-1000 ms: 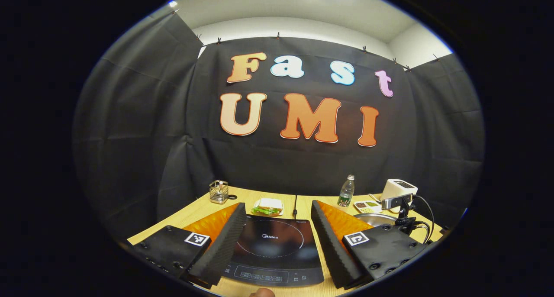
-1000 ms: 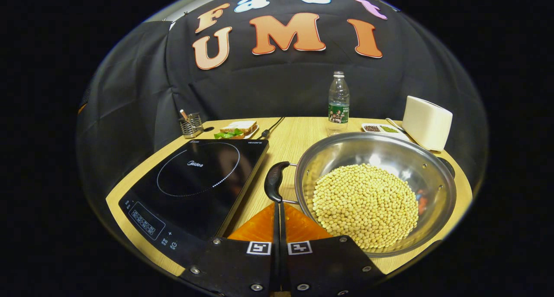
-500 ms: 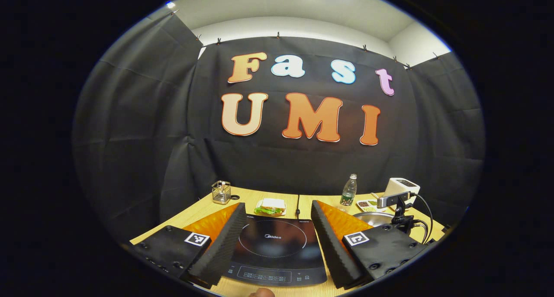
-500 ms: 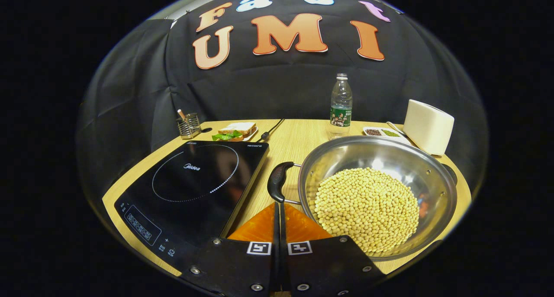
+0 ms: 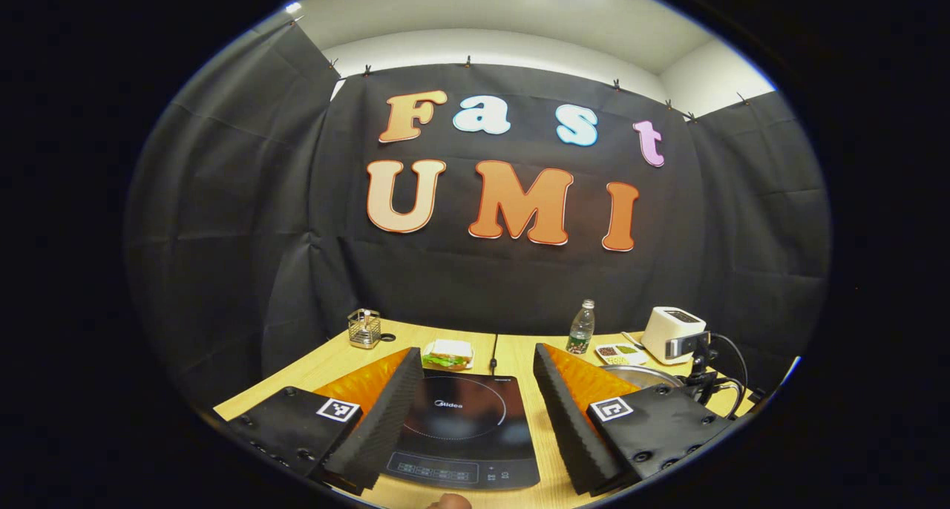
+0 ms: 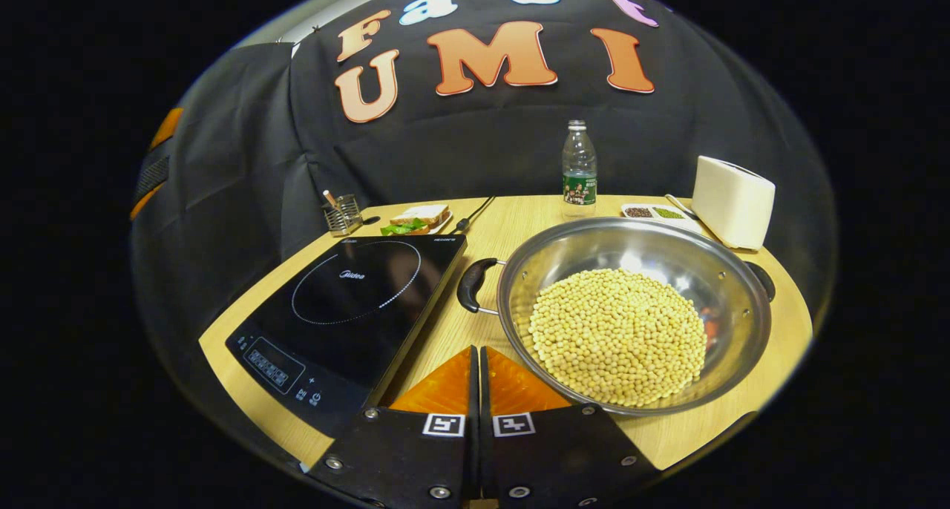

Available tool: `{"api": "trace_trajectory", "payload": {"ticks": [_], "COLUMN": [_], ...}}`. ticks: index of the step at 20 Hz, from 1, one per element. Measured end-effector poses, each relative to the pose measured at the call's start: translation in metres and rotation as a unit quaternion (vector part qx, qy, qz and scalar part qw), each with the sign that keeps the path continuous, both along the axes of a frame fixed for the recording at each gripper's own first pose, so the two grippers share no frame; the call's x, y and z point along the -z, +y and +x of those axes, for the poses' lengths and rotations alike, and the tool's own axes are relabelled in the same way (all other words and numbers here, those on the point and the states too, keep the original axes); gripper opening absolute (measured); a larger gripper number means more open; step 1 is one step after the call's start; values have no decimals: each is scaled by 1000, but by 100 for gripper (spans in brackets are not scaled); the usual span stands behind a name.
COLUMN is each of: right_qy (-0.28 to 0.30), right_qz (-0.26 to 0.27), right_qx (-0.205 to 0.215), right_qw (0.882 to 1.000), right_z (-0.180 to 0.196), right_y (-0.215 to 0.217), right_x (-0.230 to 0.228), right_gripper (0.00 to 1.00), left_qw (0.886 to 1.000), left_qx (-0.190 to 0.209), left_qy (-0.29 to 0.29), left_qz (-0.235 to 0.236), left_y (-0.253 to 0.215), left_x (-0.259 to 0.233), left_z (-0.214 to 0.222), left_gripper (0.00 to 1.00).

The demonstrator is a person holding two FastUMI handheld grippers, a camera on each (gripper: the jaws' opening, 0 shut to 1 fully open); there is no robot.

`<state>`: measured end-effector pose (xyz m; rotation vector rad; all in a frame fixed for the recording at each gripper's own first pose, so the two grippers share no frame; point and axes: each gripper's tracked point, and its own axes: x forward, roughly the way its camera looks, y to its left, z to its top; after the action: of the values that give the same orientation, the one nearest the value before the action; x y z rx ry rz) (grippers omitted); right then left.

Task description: First push the handle of the pot to place it horizontally, then grasp the pot with both hands and set it on the induction cooktop.

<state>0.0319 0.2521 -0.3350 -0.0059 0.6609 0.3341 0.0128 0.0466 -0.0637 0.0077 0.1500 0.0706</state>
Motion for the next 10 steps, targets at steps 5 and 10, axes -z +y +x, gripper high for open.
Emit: {"api": "trace_trajectory", "payload": {"ticks": [5,10], "right_qy": [-27,-58], "right_qz": [12,19], "right_qx": [11,49], "right_qw": [999,997], "right_z": [4,15], "right_y": [-9,-24], "right_x": [-12,-21], "right_gripper": [0,0], "left_qw": [1000,999], "left_qx": [23,46], "left_qy": [1,10], "left_qz": [7,10], "left_y": [-33,-68], "left_x": [4,17], "left_z": [5,19], "left_gripper": [98,97]}}
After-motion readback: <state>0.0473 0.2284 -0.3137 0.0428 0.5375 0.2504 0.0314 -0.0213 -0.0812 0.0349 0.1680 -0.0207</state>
